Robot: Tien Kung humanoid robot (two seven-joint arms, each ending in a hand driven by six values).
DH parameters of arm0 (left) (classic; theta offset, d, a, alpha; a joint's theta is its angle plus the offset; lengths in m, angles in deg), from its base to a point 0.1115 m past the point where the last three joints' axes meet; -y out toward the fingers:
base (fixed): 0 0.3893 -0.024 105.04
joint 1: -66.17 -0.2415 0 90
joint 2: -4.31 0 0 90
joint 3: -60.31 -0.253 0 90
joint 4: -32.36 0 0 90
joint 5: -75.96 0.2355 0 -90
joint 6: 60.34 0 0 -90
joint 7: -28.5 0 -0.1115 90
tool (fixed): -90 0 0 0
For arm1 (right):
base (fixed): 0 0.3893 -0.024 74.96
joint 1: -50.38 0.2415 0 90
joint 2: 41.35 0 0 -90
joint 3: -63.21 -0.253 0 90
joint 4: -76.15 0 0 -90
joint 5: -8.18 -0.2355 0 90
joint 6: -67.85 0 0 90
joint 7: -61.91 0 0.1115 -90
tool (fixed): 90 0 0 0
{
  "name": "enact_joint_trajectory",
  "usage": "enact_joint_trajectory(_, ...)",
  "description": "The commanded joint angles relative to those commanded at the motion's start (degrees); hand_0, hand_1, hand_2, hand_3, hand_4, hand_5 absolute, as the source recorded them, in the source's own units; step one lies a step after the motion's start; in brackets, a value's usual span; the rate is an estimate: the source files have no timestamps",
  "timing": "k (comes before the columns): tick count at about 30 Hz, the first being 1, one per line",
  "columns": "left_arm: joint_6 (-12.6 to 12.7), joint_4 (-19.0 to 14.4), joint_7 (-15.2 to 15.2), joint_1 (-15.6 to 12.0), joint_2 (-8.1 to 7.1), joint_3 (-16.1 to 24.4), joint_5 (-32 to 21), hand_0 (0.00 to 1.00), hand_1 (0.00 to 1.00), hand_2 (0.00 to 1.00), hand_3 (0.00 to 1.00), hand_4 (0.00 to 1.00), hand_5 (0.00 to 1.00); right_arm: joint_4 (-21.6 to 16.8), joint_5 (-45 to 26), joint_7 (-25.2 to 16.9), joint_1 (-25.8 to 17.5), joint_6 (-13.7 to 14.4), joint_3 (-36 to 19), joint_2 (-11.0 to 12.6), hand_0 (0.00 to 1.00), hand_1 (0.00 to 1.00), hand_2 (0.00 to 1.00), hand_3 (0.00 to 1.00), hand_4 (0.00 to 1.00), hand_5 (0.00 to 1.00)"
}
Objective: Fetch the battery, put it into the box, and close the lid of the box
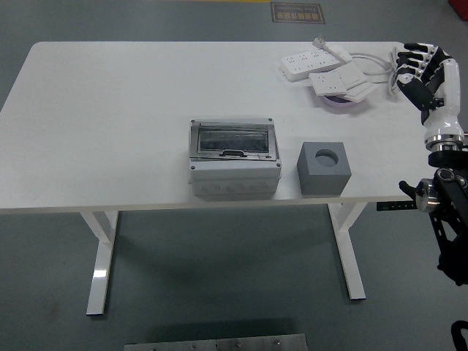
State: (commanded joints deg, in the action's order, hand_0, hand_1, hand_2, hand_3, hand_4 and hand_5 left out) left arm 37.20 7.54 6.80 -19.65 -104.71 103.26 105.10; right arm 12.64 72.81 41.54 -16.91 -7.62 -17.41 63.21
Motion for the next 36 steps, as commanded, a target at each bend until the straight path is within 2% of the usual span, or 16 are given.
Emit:
enact_joint_trajectory(9,0.18,0.0,0.16,-0.23,-0.37,-0.16,-0.36,0.661,0.679,0.545,0.534,0.322,0.002,-0.31,1.36,2.21,-0.04,-0.78,0.7,0.13,0.536,0.533,0.52,0.548,0.589,0.058)
enact_joint_trajectory(10,0.19,-0.01,0.16,-0.26,-0.39,-0.16,-0.37,0.661,0.677,0.545,0.534,0.322,0.002,-0.3,1.43,2.35,-0.09,-0.87,0.71,0.15,0.585,0.603,0.569,0.602,0.687,0.002)
enact_joint_trajectory(15,0.18,-0.03,0.09,-0.47,-0.53,-0.15,-0.35,0.661,0.677,0.545,0.534,0.322,0.002,-0.12,1.5,2.96,-0.41,-1.49,0.71,0.19,0.585,0.603,0.569,0.602,0.687,0.002)
enact_joint_trajectory(16,0.16,-0.03,0.06,-0.52,-0.55,-0.13,-0.32,0.662,0.676,0.544,0.534,0.321,0.002,-0.1,1.44,3.13,-0.47,-1.72,0.68,0.19,0.607,0.634,0.637,0.675,0.865,0.073)
enact_joint_trajectory(21,0.16,-0.01,-0.03,-0.53,-0.57,0.01,-0.14,0.662,0.676,0.544,0.534,0.321,0.002,-0.04,0.9,3.77,-0.69,-2.67,0.36,0.19,0.607,0.634,0.637,0.675,0.865,0.073)
enact_joint_trajectory(22,0.17,0.0,-0.02,-0.51,-0.55,0.03,-0.12,0.662,0.677,0.545,0.534,0.322,0.002,-0.05,0.77,3.77,-0.72,-2.75,0.26,0.2,0.639,0.677,0.784,0.919,0.895,0.108)
enact_joint_trajectory(27,0.22,0.0,0.03,-0.48,-0.43,-0.07,-0.3,0.662,0.677,0.545,0.534,0.322,0.002,-0.14,0.26,3.74,-0.8,-3.0,-0.2,0.26,0.639,0.677,0.784,0.919,0.895,0.108)
enact_joint_trajectory(28,0.23,0.0,0.04,-0.49,-0.41,-0.1,-0.35,0.662,0.677,0.545,0.535,0.322,0.002,-0.17,0.19,3.76,-0.82,-3.05,-0.29,0.29,0.762,0.787,0.879,0.998,0.985,0.339)
enact_joint_trajectory(33,0.39,0.01,0.19,-0.5,-0.36,-0.33,-0.82,0.662,0.677,0.545,0.535,0.322,0.002,-0.23,-0.09,3.87,-0.91,-3.21,-0.63,0.38,0.762,0.787,0.879,0.998,0.985,0.339)
enact_joint_trajectory(34,0.42,0.01,0.23,-0.49,-0.34,-0.39,-0.94,0.668,0.677,0.545,0.535,0.323,0.002,-0.28,-0.16,3.88,-0.95,-3.23,-0.72,0.39,0.795,0.814,0.881,0.987,0.998,0.435)
enact_joint_trajectory(36,0.47,0.02,0.3,-0.49,-0.32,-0.48,-1.1,0.668,0.677,0.545,0.535,0.323,0.002,-0.36,-0.24,3.89,-1.01,-3.27,-0.86,0.39,0.795,0.814,0.881,0.987,0.998,0.435)
